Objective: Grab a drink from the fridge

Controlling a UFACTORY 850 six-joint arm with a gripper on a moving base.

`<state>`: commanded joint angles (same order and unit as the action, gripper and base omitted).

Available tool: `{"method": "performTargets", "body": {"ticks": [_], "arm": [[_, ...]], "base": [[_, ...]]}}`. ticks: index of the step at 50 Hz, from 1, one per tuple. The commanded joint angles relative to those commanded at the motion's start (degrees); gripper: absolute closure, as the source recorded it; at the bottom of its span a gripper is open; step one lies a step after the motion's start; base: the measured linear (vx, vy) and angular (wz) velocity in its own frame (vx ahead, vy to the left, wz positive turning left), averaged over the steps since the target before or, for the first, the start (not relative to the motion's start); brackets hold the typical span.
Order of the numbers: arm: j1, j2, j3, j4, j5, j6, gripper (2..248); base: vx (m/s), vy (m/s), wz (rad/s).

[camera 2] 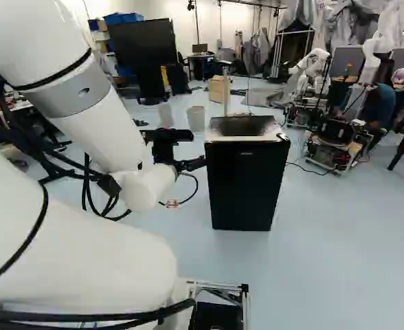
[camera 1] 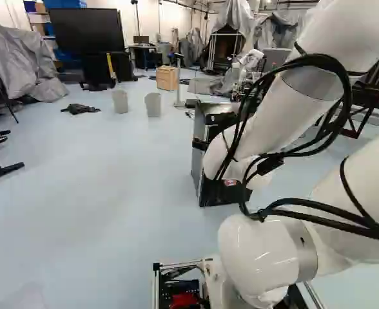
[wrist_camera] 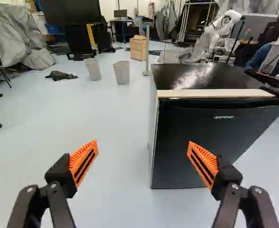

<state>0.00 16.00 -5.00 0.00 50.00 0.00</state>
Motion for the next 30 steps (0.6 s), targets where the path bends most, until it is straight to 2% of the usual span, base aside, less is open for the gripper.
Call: {"method": "performTargets", "body": {"ticks": [30], "arm": [[0.0, -0.1, -0.1, 0.0, 0.0, 0.0, 3]], "base": [[0.000, 0.000, 0.000]]}}
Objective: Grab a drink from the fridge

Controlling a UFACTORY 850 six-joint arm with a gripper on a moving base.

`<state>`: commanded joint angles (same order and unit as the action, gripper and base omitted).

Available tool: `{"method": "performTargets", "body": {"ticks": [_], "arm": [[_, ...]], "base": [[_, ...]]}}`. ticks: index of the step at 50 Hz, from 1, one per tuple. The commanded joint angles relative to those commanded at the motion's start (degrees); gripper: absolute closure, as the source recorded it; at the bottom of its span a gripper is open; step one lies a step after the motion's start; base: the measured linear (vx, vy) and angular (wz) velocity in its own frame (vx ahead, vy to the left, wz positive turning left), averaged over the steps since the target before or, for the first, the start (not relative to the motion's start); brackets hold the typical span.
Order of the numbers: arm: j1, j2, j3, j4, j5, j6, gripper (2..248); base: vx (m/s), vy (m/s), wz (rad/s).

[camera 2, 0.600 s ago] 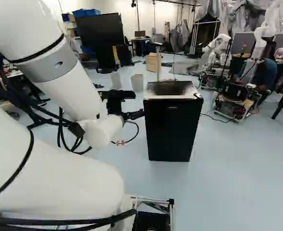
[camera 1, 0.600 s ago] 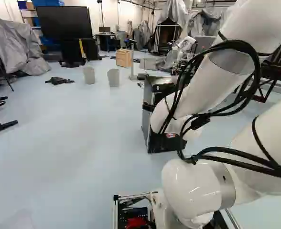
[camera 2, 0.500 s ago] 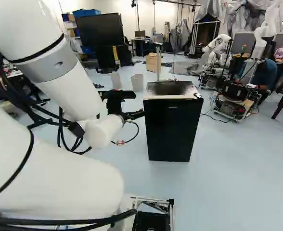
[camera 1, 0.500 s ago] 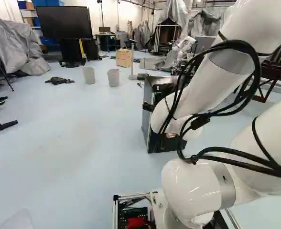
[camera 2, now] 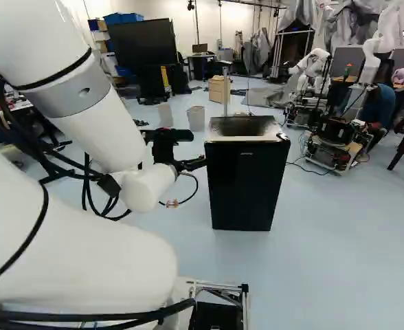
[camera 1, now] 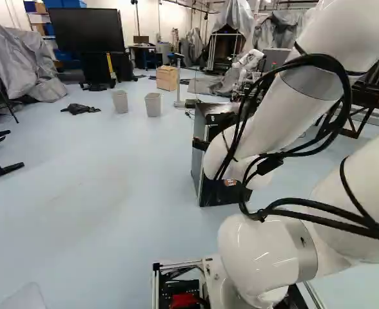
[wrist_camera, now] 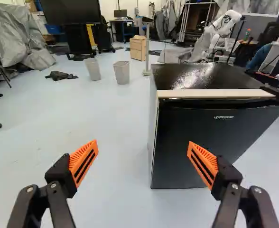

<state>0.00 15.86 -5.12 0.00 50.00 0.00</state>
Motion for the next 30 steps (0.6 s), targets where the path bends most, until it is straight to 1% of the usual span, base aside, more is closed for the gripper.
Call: {"method": "performTargets", "body": {"ticks": [16, 30], "arm": [[0.3, -1.0, -0.8, 0.0, 0.0, 0.0, 3], [1.6, -4.7, -4.1, 0.3, 0.0, 0.0, 3]], "base": [[0.000, 0.000, 0.000], [0.000, 0.000, 0.000]]}}
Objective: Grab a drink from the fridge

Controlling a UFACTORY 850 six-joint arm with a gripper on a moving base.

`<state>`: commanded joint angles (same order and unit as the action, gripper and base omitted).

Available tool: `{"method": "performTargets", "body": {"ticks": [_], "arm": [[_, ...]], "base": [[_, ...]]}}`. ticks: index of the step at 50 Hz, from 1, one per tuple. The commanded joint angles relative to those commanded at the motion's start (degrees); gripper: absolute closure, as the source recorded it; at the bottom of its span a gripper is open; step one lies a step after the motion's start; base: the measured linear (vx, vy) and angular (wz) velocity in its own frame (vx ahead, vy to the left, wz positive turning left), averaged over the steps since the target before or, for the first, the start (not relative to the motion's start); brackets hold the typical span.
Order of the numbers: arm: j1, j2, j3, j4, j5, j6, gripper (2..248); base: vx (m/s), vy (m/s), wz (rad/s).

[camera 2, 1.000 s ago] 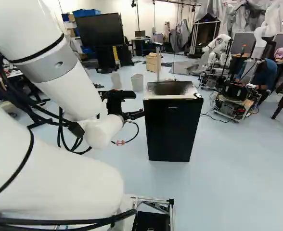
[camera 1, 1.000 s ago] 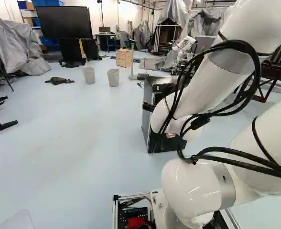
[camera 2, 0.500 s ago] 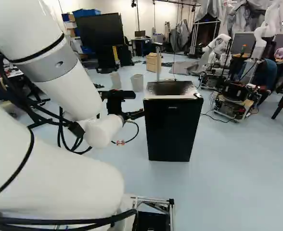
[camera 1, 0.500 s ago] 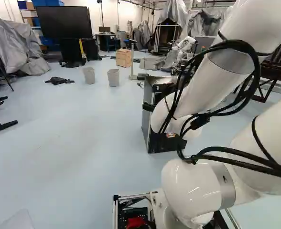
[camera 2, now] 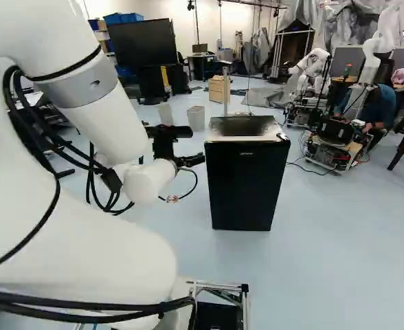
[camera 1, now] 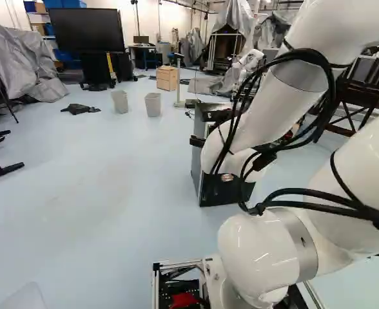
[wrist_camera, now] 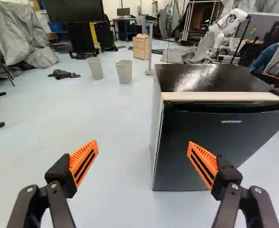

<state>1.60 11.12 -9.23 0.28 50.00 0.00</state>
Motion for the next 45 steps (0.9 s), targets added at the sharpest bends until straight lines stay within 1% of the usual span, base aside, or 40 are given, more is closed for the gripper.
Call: {"method": "performTargets", "body": {"ticks": [6, 13, 45], "arm": [[0.8, -2.0, -1.8, 1.4, 0.0, 0.0, 3], [1.7, -4.2, -3.8, 3.9, 0.0, 0.0, 3], [7.0, -12.0, -11.5, 18.3, 0.0, 0.0, 3]], "base": [[0.000, 0.000, 0.000], [0.000, 0.000, 0.000], [0.000, 0.000, 0.000]]}}
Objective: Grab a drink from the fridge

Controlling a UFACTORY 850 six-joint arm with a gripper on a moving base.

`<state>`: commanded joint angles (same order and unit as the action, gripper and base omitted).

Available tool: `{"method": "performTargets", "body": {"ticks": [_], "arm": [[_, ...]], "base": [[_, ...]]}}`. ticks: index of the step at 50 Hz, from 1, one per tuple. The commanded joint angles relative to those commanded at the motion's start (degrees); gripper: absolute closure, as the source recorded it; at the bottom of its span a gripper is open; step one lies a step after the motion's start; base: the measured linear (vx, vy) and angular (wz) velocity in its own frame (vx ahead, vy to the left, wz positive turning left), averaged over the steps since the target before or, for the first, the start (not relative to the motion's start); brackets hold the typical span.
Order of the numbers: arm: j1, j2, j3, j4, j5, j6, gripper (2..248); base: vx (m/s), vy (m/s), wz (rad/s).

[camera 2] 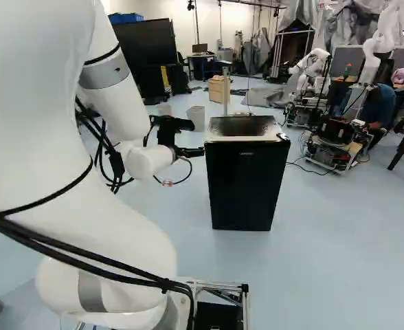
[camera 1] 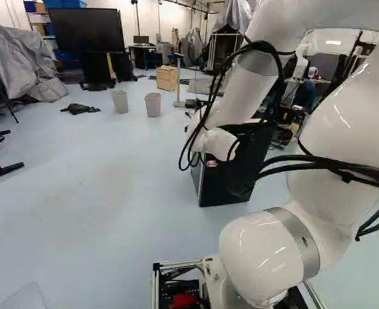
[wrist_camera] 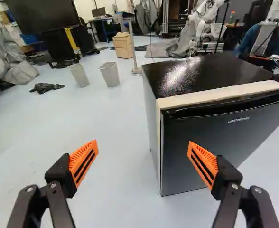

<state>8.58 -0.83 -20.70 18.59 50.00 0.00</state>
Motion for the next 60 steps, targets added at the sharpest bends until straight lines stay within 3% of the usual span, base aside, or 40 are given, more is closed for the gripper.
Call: {"method": "performTargets", "body": {"ticks": [60], "arm": [[10.7, -8.5, -9.2, 31.9, 1.7, 0.0, 3]], "base": [[0.000, 0.000, 0.000]]}}
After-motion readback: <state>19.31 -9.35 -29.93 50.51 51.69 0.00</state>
